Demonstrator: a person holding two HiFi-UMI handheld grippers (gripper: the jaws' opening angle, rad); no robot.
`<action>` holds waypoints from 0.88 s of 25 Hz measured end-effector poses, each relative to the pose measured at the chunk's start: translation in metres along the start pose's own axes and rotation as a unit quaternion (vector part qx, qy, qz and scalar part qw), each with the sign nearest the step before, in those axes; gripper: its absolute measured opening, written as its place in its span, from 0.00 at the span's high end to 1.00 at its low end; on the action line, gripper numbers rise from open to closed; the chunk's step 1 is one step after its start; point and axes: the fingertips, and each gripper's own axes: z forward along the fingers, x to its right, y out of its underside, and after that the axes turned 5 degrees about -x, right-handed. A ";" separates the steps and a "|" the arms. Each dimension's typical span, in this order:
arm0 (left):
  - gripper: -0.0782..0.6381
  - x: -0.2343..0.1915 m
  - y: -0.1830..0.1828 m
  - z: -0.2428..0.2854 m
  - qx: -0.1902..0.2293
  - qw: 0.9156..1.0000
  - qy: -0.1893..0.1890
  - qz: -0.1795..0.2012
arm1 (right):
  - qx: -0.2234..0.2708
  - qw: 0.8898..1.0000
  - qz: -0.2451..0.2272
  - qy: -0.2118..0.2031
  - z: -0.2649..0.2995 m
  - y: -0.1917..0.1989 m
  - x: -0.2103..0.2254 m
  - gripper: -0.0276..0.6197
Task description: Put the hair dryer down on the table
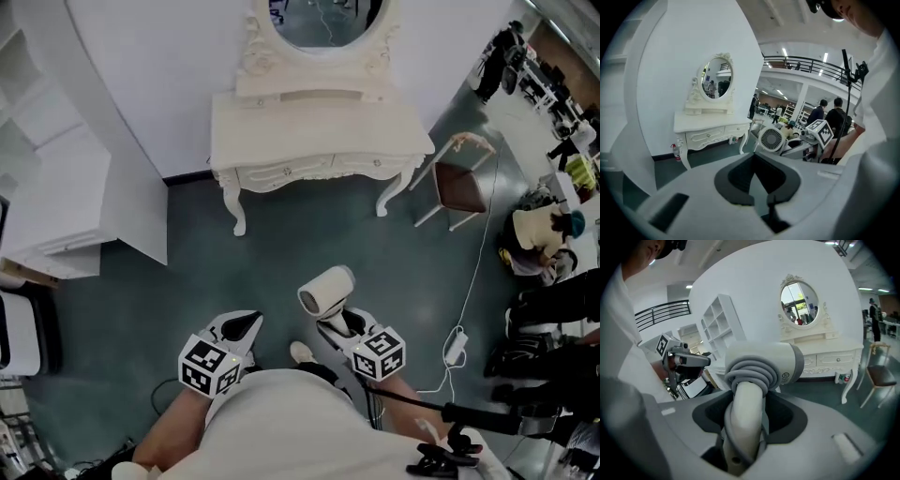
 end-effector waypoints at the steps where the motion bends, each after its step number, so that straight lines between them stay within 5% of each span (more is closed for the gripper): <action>1: 0.89 -0.009 0.004 -0.009 -0.002 1.000 0.004 0.004 | 0.007 1.000 0.014 0.007 0.006 -0.001 -0.008 0.62; 13: 0.89 -0.083 0.055 -0.060 -0.028 0.996 0.078 0.016 | 0.065 0.990 0.104 0.073 0.060 -0.013 -0.066 0.62; 22: 0.89 -0.118 -0.010 0.008 -0.034 0.993 0.106 0.030 | 0.090 0.984 0.126 0.086 0.080 -0.072 0.015 0.62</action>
